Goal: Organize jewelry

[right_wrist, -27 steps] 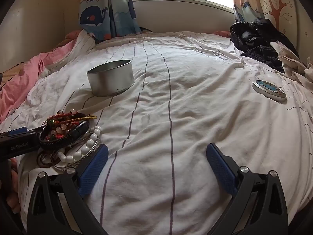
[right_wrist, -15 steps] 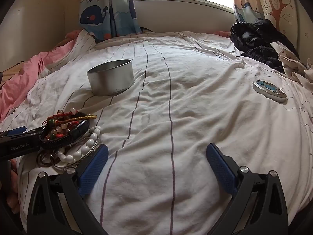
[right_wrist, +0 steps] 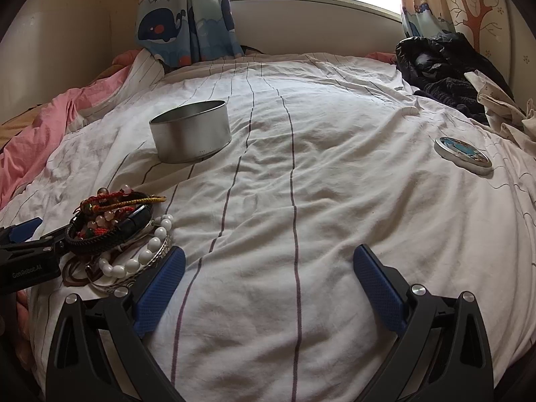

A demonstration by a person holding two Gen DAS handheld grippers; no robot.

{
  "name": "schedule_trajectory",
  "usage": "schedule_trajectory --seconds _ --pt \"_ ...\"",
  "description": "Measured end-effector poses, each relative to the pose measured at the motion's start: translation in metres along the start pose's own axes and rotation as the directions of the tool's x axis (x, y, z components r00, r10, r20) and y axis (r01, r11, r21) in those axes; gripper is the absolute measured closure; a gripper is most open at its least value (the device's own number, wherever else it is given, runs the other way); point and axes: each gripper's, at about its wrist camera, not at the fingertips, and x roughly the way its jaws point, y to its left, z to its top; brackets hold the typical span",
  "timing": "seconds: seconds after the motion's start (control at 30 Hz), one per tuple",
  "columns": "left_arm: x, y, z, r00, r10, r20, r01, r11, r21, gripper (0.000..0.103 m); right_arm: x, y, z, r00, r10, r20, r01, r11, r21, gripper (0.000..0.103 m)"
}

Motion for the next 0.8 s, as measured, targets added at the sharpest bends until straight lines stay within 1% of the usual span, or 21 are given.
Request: schedule_trajectory --seconds 0.8 --pt "0.0006 0.0004 -0.0004 1.000 0.004 0.003 -0.004 1.000 0.000 0.007 -0.0002 0.0007 0.0011 1.000 -0.001 -0.004 0.001 1.000 -0.002 0.006"
